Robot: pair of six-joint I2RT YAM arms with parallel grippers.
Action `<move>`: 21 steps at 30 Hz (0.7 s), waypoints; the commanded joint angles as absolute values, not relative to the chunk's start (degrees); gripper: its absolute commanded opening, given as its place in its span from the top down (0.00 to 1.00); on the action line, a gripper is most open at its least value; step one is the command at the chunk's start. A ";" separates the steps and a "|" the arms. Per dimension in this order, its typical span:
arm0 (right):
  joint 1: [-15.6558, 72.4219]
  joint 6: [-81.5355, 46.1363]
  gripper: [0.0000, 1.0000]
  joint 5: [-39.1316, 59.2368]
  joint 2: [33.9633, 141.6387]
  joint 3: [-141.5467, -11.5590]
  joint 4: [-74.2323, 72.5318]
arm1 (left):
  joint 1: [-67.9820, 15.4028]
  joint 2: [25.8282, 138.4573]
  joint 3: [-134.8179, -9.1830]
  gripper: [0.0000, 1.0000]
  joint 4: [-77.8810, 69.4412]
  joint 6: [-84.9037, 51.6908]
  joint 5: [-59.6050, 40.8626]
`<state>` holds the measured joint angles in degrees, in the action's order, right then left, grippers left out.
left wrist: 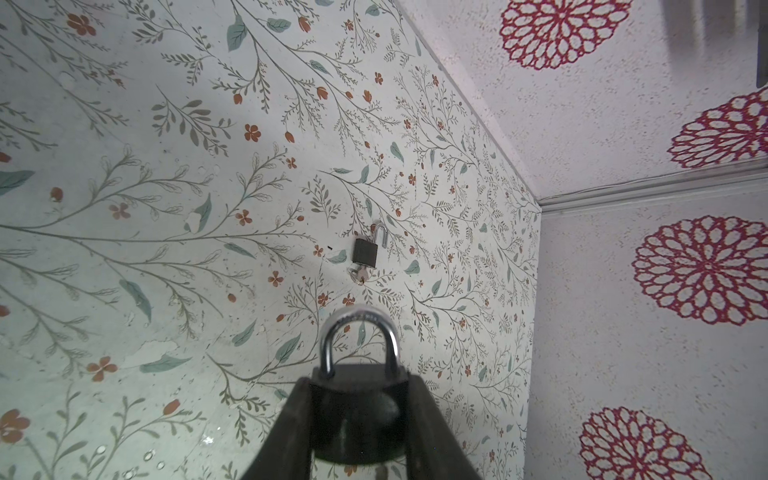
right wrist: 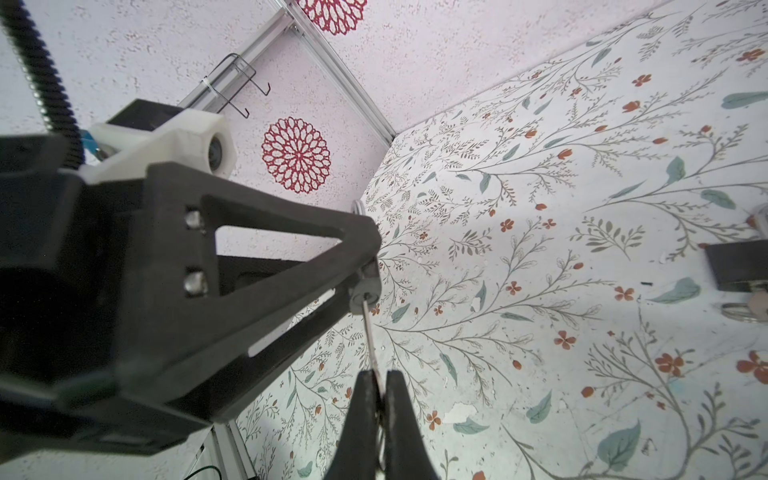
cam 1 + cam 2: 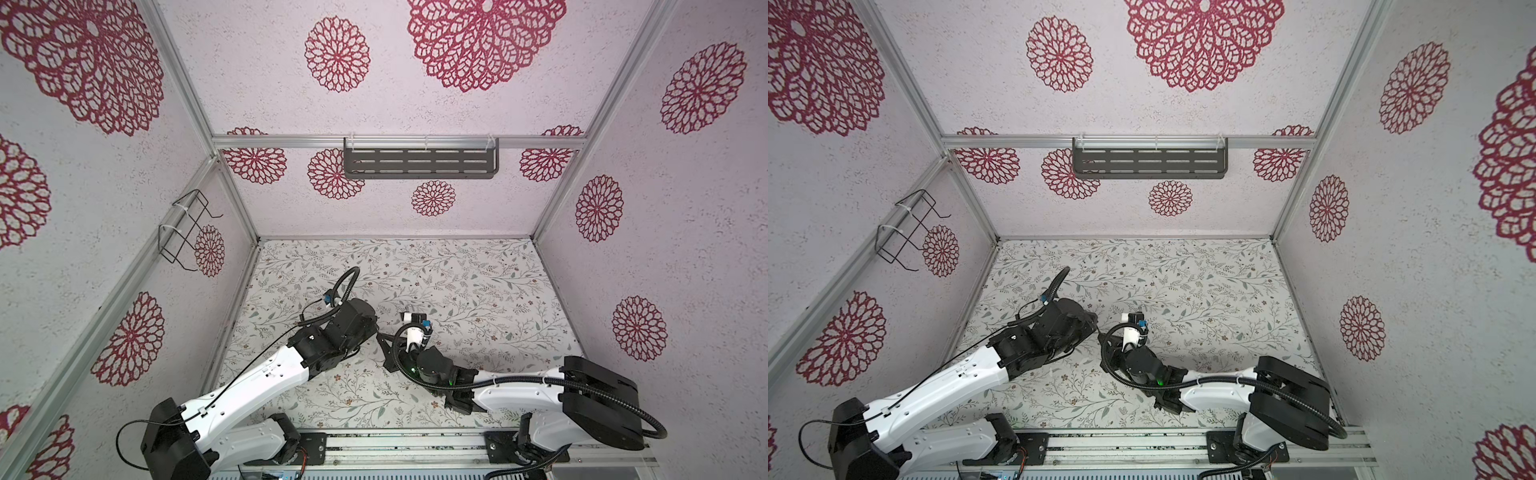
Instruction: Unlock with the key
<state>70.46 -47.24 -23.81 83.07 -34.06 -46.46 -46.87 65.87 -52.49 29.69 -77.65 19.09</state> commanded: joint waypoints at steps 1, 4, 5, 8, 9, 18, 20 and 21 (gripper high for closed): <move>70.78 -44.83 1.00 -25.30 83.66 -35.77 -49.17 | -46.99 64.38 -51.86 1.00 27.77 -78.22 20.99; 70.83 -45.00 1.00 -25.49 83.85 -35.77 -49.54 | -47.02 64.20 -51.55 1.00 27.48 -78.56 21.01; 70.82 -44.84 1.00 -25.46 83.85 -35.77 -49.87 | -46.99 64.18 -51.35 1.00 27.11 -78.50 20.85; 70.84 -44.47 1.00 -25.48 84.10 -36.12 -49.74 | -47.02 64.20 -51.15 1.00 26.68 -78.57 20.57; 70.78 -44.48 1.00 -25.59 84.09 -36.05 -49.90 | -47.02 64.16 -51.03 1.00 26.55 -78.50 20.57; 70.74 -43.44 1.00 -24.61 84.26 -36.74 -50.63 | -47.00 64.43 -50.89 1.00 26.24 -78.58 20.59; 70.73 -43.59 1.00 -24.61 84.42 -36.65 -50.76 | -47.02 64.52 -50.89 1.00 26.13 -78.57 20.39; 70.58 -43.70 1.00 -24.53 84.51 -36.67 -50.87 | -47.00 64.52 -50.93 1.00 26.10 -78.63 20.31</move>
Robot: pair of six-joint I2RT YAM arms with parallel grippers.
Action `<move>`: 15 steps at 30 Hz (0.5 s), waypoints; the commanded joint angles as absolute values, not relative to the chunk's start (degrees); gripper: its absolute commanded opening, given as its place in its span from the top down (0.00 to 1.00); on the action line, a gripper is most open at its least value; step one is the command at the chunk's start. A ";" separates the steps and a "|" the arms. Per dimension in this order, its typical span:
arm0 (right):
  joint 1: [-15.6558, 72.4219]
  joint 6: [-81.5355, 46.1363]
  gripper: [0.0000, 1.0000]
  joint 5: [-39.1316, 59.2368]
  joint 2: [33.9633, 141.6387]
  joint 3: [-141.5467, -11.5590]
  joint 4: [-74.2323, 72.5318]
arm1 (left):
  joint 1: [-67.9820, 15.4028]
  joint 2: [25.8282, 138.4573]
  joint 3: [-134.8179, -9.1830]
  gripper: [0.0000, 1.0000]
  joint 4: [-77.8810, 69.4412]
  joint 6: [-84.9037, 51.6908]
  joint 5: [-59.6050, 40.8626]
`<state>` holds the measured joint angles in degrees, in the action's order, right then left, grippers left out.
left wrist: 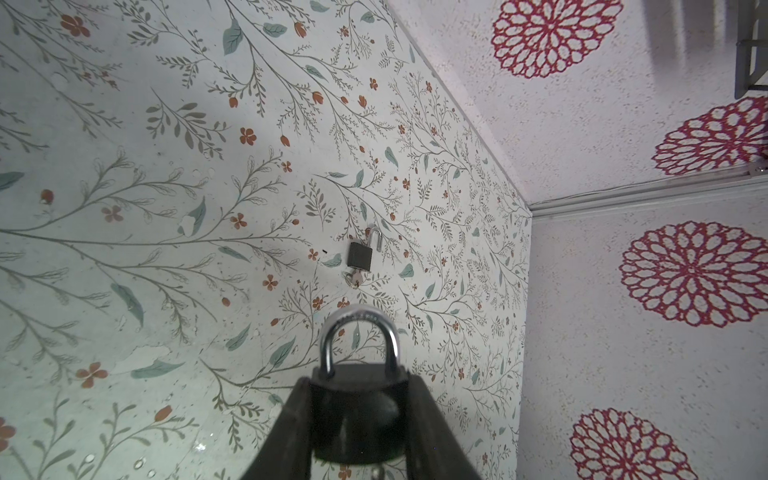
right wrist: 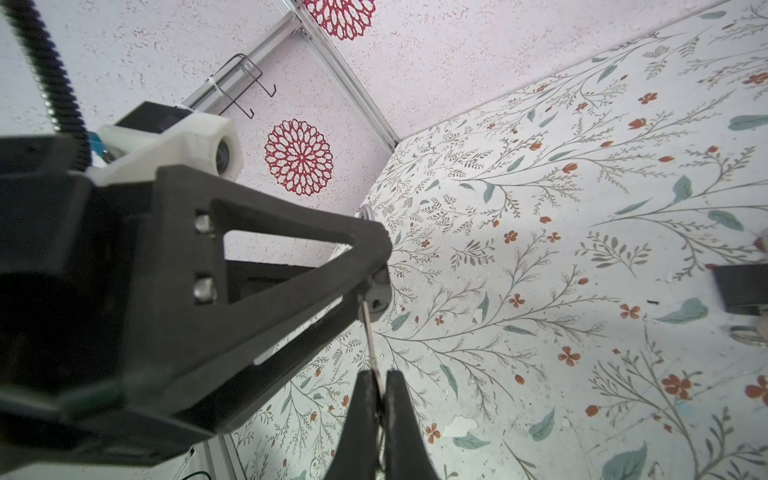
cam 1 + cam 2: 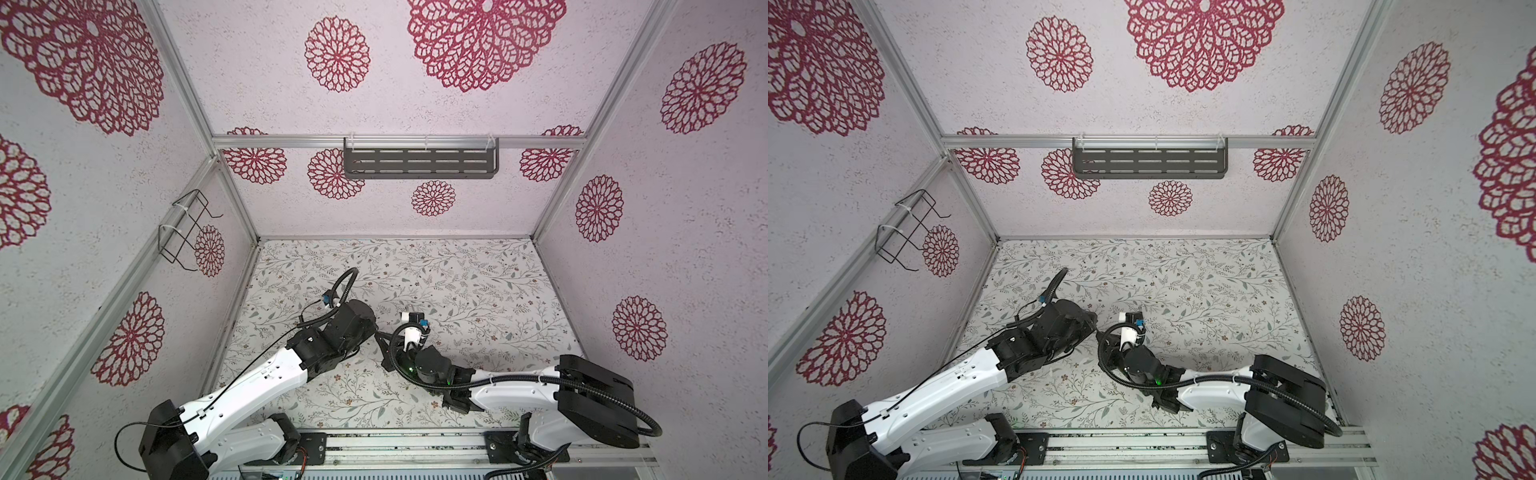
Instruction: Unlock with the key
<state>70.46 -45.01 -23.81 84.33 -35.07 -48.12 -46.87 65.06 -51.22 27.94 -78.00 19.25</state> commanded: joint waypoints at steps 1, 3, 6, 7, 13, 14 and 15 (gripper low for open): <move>70.59 -43.75 1.00 -24.45 84.67 -36.73 -50.86 | -46.98 64.45 -50.98 1.00 26.03 -78.58 20.39; 70.49 -43.85 1.00 -24.26 84.89 -36.74 -50.86 | -47.02 64.39 -50.98 1.00 26.02 -78.49 20.30; 70.32 -44.08 1.00 -24.26 85.08 -36.74 -50.70 | -46.99 64.25 -50.98 1.00 25.89 -78.51 20.15; 70.23 -44.27 1.00 -24.34 85.08 -36.69 -50.63 | -47.03 64.16 -50.98 1.00 25.84 -78.50 20.20; 70.14 -44.73 1.00 -24.53 84.77 -35.95 -49.74 | -47.02 63.58 -50.87 1.00 26.37 -78.43 20.79; 70.09 -44.65 1.00 -24.52 84.53 -35.71 -49.90 | -46.95 63.53 -50.81 1.00 26.45 -78.40 20.91; 70.13 -44.21 1.00 -24.31 84.23 -35.37 -50.46 | -47.01 63.42 -50.88 1.00 26.54 -78.40 21.13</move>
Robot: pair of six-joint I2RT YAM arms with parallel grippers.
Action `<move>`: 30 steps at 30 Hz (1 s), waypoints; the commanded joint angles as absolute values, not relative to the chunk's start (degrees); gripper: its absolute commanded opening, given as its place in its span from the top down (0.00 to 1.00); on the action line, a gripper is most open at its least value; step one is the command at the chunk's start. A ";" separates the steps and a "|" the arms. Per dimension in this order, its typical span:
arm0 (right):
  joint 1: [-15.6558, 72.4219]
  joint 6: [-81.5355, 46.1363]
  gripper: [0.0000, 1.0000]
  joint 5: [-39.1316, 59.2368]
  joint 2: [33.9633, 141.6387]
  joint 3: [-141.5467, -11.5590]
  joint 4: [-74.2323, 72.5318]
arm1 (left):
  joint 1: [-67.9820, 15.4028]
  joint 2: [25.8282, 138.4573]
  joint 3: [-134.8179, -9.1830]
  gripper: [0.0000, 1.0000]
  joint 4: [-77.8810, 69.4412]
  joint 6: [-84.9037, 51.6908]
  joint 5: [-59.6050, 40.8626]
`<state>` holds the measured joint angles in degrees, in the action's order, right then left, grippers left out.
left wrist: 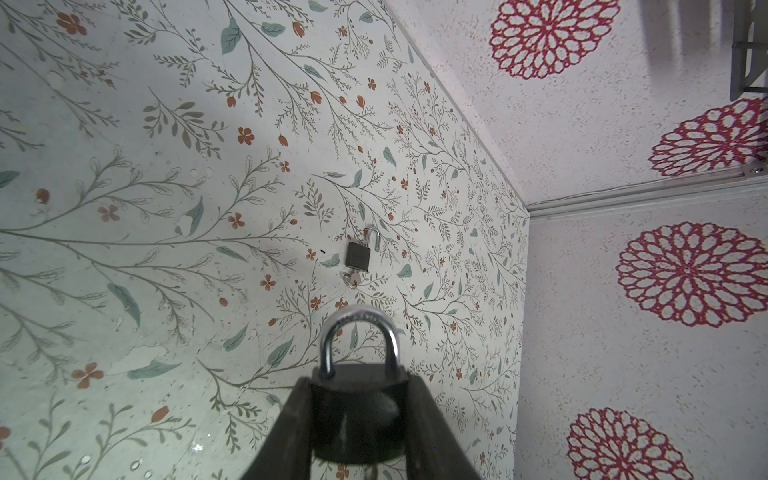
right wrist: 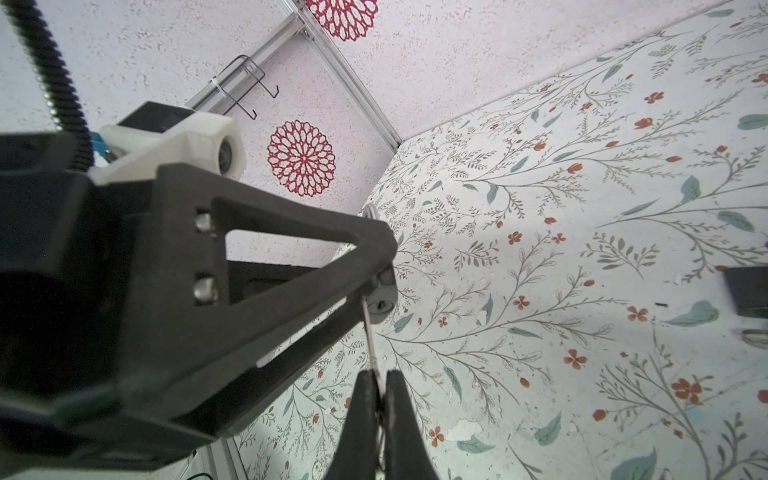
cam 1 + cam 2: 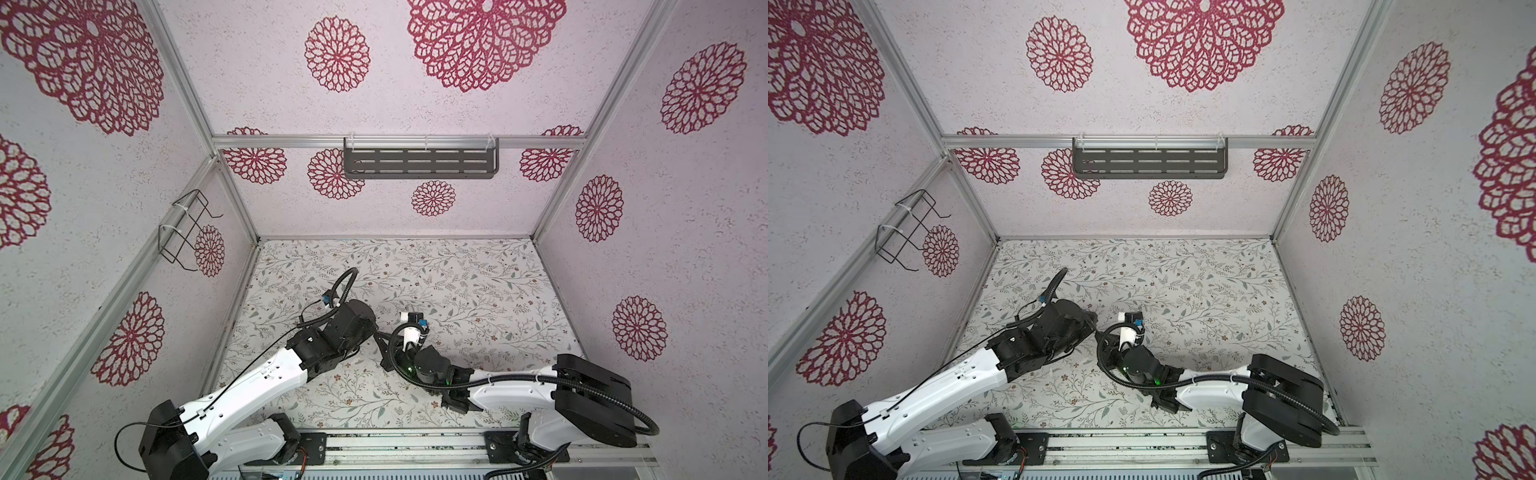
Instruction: Unlock with the key
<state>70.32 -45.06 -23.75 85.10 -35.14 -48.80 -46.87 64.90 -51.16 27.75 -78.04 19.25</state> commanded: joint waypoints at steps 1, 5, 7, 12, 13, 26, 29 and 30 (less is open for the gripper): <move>70.16 -43.78 1.00 -23.97 83.99 -34.97 -51.25 | -47.01 63.44 -50.87 1.00 26.63 -78.35 21.27; 70.14 -43.52 1.00 -24.22 83.45 -35.02 -49.21 | -47.02 63.30 -50.93 1.00 26.64 -78.44 21.53; 70.14 -43.83 1.00 -24.74 83.58 -35.00 -48.43 | -47.02 63.26 -51.06 1.00 26.81 -78.31 21.69; 70.12 -43.04 1.00 -25.47 83.63 -35.17 -49.24 | -46.97 63.39 -51.06 1.00 26.81 -78.40 21.53; 70.06 -42.72 1.00 -25.44 83.49 -35.41 -49.27 | -47.00 63.46 -51.06 1.00 26.81 -78.40 21.54; 67.32 -42.76 1.00 -24.06 83.78 -36.56 -49.53 | -47.03 63.81 -50.54 1.00 25.73 -78.58 20.65; 67.32 -41.64 1.00 -22.75 83.93 -37.18 -49.95 | -47.02 63.91 -50.30 1.00 25.71 -78.68 20.66; 67.32 -41.49 1.00 -22.34 84.17 -37.43 -49.79 | -46.90 63.90 -50.34 1.00 25.66 -78.66 20.89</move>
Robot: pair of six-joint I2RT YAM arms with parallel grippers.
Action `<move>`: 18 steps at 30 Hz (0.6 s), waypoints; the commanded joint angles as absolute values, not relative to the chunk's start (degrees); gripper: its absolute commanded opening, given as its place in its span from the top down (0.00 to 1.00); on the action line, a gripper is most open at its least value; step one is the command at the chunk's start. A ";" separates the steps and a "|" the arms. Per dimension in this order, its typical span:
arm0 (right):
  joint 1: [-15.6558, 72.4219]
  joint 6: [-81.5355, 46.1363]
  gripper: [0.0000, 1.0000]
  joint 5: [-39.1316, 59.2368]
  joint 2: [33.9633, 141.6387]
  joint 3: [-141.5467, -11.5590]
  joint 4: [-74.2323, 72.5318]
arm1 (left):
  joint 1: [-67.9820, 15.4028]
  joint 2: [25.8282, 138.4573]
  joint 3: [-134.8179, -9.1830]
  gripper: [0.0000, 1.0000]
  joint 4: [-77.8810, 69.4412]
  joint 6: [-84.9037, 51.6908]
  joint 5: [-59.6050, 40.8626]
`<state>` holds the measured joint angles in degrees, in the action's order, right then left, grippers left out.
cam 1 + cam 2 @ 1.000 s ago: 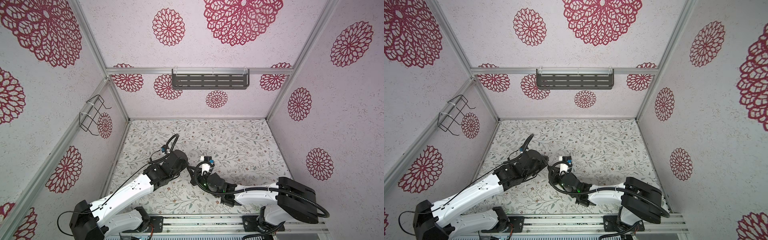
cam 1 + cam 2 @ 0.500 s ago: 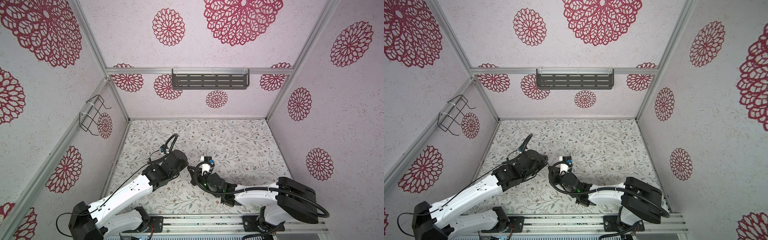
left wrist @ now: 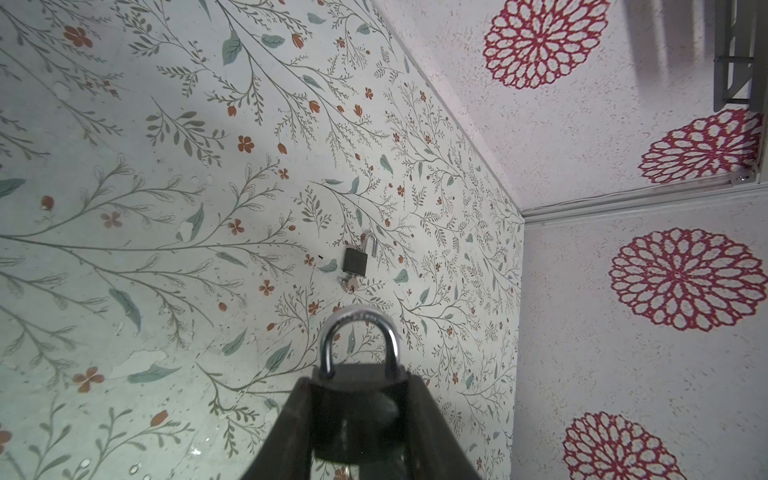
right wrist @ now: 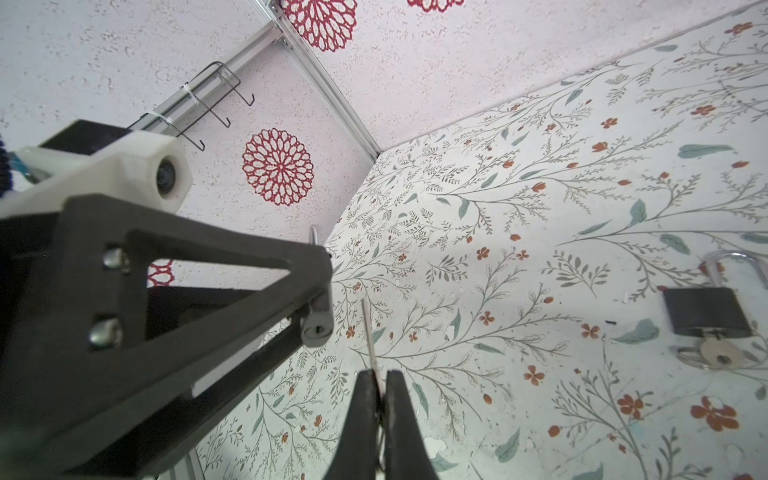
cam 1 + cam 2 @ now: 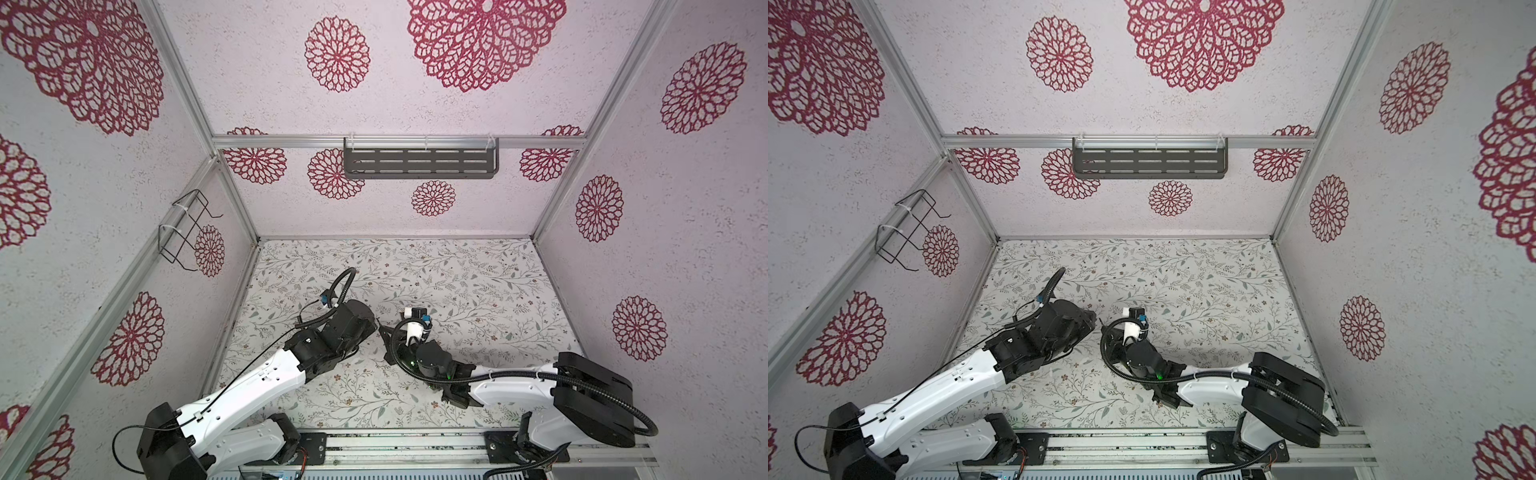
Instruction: Unlock with the key
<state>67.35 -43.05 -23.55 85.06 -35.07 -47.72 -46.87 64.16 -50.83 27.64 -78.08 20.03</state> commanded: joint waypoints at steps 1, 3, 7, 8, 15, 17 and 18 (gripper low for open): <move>67.32 -41.58 1.00 -22.05 84.29 -37.52 -49.68 | -46.93 63.81 -50.44 1.00 25.75 -78.60 21.12; 67.32 -41.83 1.00 -21.58 84.81 -37.53 -49.58 | -46.81 63.57 -50.57 1.00 25.84 -78.42 21.44; 67.29 -42.38 1.00 -21.04 84.88 -36.83 -49.57 | -46.52 63.03 -50.98 1.00 26.53 -78.05 22.40; 67.28 -42.35 1.00 -20.63 84.90 -36.83 -49.35 | -46.34 62.77 -50.98 1.00 26.50 -78.05 22.55; 67.47 -40.99 1.00 -19.71 85.25 -37.52 -48.16 | -44.83 61.97 -50.58 1.00 25.41 -77.87 21.99; 67.47 -40.61 1.00 -19.17 85.39 -37.89 -48.07 | -44.58 61.88 -50.41 1.00 25.11 -78.05 21.67; 67.50 -40.56 1.00 -18.96 85.41 -37.97 -48.42 | -44.42 61.96 -50.23 1.00 24.84 -78.18 21.54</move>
